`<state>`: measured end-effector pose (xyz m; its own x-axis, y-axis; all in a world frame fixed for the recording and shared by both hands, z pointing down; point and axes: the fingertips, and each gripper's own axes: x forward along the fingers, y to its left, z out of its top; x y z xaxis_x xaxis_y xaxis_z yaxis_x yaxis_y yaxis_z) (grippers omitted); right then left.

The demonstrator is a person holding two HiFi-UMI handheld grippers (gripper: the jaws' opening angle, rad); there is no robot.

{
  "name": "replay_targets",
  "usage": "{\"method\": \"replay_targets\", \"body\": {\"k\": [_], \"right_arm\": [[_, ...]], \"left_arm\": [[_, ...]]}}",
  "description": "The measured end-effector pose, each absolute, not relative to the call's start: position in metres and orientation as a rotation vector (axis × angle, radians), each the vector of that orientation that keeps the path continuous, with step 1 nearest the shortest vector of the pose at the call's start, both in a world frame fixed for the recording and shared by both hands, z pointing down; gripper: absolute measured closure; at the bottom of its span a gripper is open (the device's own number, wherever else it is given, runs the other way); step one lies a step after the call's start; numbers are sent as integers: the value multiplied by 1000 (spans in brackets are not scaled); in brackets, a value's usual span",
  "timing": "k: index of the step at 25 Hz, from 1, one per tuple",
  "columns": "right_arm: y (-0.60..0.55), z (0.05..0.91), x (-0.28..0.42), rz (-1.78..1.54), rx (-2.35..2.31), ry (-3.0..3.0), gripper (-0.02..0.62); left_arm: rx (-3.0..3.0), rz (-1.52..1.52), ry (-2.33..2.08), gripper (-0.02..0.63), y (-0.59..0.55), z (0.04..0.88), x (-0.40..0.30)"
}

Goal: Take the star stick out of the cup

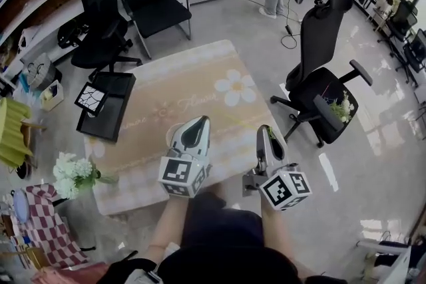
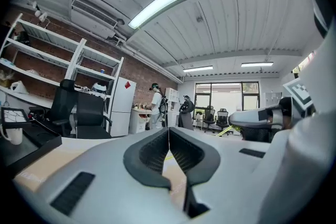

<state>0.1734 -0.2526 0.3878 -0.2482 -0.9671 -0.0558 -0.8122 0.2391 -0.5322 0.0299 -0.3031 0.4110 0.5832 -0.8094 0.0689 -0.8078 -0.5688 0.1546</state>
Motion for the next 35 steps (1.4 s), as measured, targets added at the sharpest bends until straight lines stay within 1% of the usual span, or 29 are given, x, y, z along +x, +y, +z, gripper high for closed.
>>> {"method": "replay_targets", "body": {"k": [8,14,25,35], "right_arm": [[-248,402,208,-533,-1803,2060,578],[-247,414,222,-523,-1885,2036,578],[-241,438,223,-529,-1998,2113,578],[-241,441,212,-514,-2004,2187,578]], "left_arm": [[2680,-9,-1250,595,-306,417,61],[2692,16,-1217,595,-306,424,71],[2681,99,-1185,595,-301,449,84],[2662,113,-1208,595,-296,455,76]]}}
